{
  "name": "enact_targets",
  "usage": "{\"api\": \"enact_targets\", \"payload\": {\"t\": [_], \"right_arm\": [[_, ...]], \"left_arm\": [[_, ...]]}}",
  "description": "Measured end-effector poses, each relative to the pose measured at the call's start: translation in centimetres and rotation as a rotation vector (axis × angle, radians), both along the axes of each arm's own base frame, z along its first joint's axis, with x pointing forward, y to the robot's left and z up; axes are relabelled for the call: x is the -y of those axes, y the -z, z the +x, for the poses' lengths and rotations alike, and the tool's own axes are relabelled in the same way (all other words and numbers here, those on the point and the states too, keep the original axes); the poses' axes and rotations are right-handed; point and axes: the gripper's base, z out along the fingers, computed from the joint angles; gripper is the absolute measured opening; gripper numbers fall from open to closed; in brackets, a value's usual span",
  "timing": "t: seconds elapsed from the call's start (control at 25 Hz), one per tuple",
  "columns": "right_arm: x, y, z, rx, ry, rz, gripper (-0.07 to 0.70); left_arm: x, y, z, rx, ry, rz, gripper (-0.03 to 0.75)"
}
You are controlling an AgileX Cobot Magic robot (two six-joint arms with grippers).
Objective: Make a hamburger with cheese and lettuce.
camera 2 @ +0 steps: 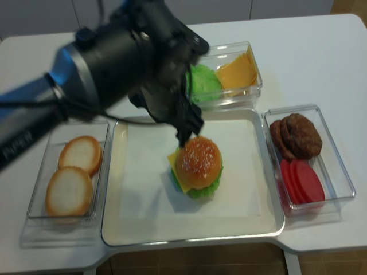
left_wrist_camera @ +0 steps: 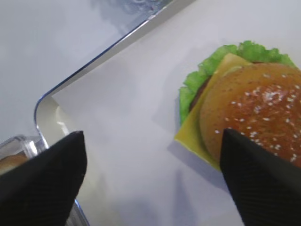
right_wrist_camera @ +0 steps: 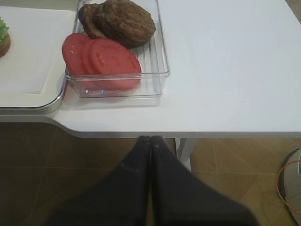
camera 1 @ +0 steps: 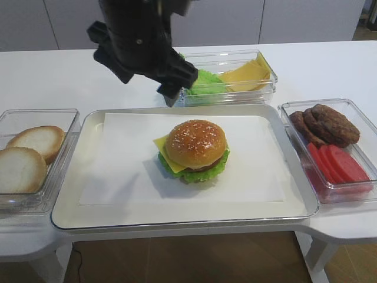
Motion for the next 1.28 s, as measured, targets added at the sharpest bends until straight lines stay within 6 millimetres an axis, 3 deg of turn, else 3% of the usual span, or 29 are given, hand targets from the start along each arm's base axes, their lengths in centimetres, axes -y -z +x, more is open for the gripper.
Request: {"api": "enact_targets", "payload": {"t": [0.4,0.72,0.96,1.28], "right_arm": [[0.0,0.0,0.0,0.000,0.000,0.000,-0.049],[0.0,0.0,0.0,0.000,0.000,0.000,-0.049],[0.0,0.0,0.0,0.000,0.000,0.000,-0.049],[0.0,0.0,0.0,0.000,0.000,0.000,-0.049]], "left_arm": [[-9.5,-2.1,3.0,-0.078,-0.243,-0.135,0.673],[-16.1,-4.2,3.2,-0.025,-0.405,-0.175,0.673],[-19.4,-5.8,1.7,0.021,-0.490,-0.197,0.673],[-22.2,-6.0,-3.2,0.032,-0.571,-0.196,0.673]]}}
